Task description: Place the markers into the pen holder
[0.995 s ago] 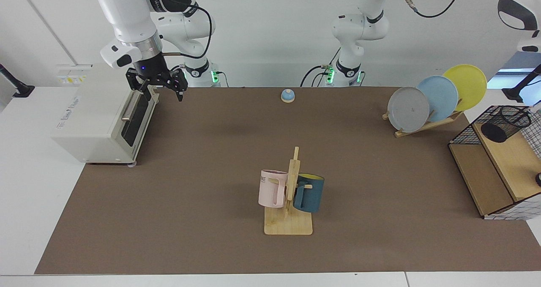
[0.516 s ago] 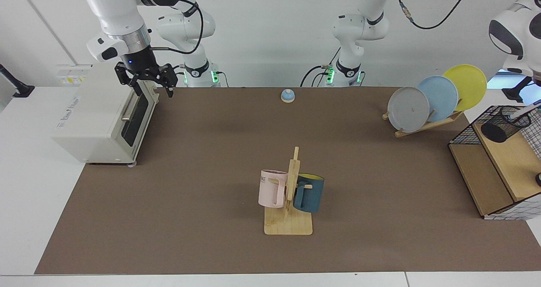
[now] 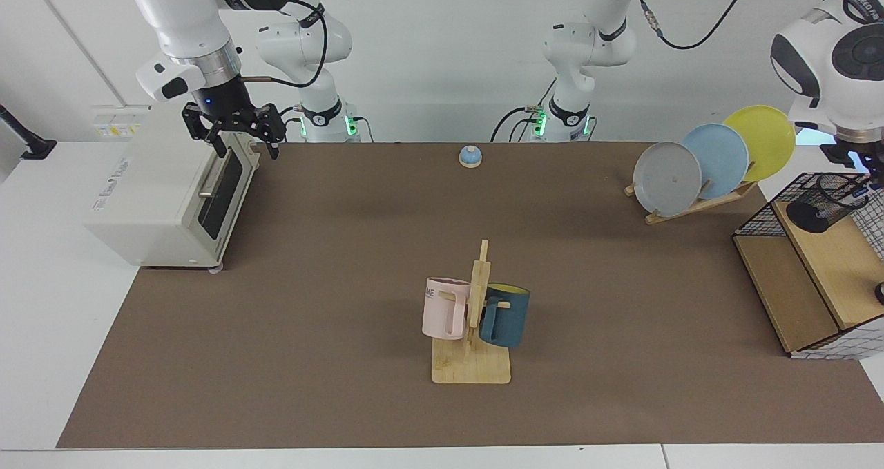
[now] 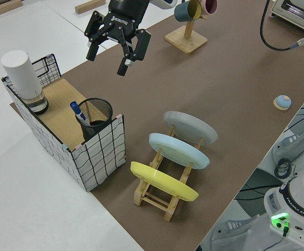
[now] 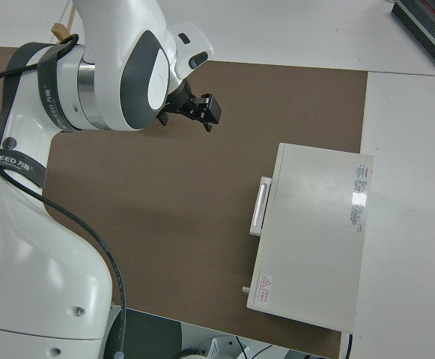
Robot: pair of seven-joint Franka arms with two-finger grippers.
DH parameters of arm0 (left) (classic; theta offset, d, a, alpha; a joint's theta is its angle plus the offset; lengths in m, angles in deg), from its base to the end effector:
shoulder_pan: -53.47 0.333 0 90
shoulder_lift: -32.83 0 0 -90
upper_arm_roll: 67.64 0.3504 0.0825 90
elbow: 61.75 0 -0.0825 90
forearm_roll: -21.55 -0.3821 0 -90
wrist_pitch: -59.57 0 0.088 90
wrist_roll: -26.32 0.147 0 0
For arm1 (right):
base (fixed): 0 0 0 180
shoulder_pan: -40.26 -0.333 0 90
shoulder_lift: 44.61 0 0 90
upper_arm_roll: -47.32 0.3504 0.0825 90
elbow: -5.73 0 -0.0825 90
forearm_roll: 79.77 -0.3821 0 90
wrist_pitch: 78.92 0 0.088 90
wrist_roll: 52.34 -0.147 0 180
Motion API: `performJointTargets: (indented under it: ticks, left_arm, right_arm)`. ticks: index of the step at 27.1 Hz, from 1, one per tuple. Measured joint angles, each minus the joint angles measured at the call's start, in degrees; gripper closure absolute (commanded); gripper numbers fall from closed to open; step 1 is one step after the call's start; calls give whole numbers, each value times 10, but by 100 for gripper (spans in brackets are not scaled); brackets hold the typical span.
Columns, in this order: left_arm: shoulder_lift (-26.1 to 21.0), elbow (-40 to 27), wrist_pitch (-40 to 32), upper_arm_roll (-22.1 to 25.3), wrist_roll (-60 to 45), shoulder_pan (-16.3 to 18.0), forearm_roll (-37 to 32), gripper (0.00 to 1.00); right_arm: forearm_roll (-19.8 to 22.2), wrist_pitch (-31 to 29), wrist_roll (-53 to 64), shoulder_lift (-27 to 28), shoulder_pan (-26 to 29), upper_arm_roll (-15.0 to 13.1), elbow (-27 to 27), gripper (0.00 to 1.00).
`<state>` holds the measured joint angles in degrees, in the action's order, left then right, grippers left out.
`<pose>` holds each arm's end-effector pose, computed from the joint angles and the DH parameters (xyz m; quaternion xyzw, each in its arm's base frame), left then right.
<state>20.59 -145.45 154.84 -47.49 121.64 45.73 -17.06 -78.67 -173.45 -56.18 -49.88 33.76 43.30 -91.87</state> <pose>0.6020 0.1966 0.5961 -0.6755 0.6415 0.2931 0.2149 0.5284 0.0186 0.6128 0.9997 -0.0112 0.0194 0.0053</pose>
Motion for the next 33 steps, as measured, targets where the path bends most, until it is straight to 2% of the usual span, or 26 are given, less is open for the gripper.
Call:
performJointTargets:
  ticks: [6, 11, 16, 21, 27, 33]
  left_arm:
    - [3, 2, -18, -33, -85, -7, 106, 0]
    - [4, 0, -40, -51, -206, -10, 193, 0]
    - [11, -11, -39, -106, -339, -14, 211, 0]
    - [19, -34, -5, -147, -468, -25, 231, 0]
    - [22, -42, 8, -169, -566, -25, 266, 0]
    - [25, -44, 10, -183, -680, -26, 288, 0]
  right_arm:
    - [17, -3, 36, 1, 3, 0, 0, 0]
    - [19, -3, 36, 2, 3, 0, 0, 0]
    - [16, -4, 34, 1, 8, 0, 0, 0]
    - [11, -3, 34, 1, 17, -1, 0, 0]
    - [10, 9, 34, -2, 17, 0, -3, 0]
    - [-20, 14, 33, -10, 18, -1, -15, 0]
